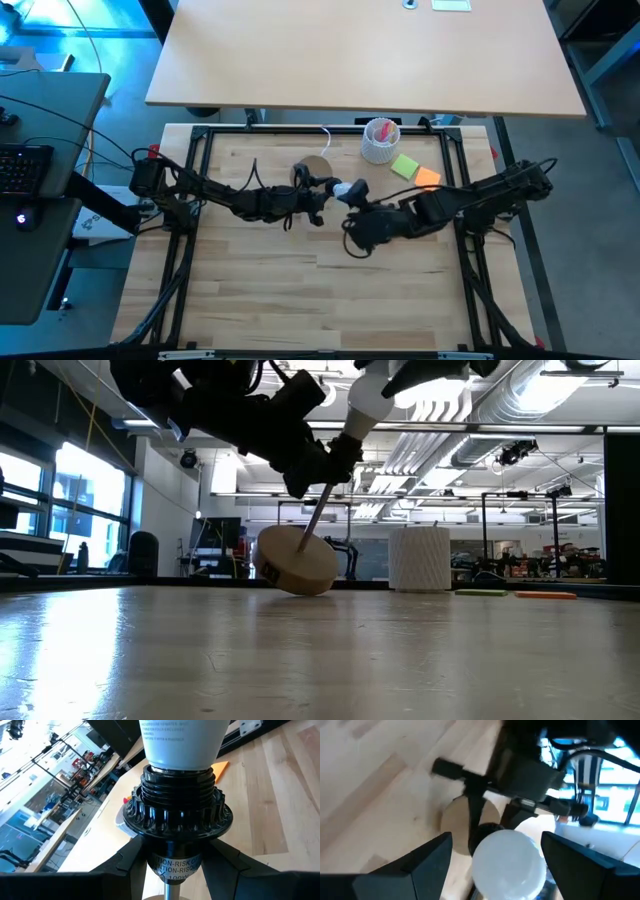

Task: Screw lightbulb
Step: Insert the light bulb into the lamp

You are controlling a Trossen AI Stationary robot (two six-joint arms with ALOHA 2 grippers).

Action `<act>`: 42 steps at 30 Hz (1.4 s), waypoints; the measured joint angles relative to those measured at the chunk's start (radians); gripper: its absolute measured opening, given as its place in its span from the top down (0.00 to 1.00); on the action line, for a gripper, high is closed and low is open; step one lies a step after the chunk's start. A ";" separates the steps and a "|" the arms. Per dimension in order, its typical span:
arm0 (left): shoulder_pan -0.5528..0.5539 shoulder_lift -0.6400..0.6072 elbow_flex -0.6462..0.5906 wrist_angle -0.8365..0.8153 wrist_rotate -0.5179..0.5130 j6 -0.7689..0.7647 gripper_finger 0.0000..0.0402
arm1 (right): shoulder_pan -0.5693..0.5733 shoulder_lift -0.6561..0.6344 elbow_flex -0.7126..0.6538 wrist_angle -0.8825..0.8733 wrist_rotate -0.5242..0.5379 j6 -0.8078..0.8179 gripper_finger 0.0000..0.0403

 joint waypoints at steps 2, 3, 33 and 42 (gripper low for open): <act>0.000 0.000 0.000 -0.001 0.000 0.000 0.64 | 0.001 0.000 0.000 -0.028 -0.001 -0.051 0.25; 0.000 0.000 0.000 -0.001 0.000 0.000 0.64 | 0.000 0.000 0.000 -0.036 -0.001 -0.061 0.25; -0.001 -0.001 0.000 -0.006 -0.003 0.020 0.64 | -0.082 0.000 0.000 0.005 -0.036 0.555 0.38; -0.002 -0.003 0.002 0.009 -0.089 -0.003 0.64 | -0.085 0.002 -0.002 0.107 0.110 1.229 0.39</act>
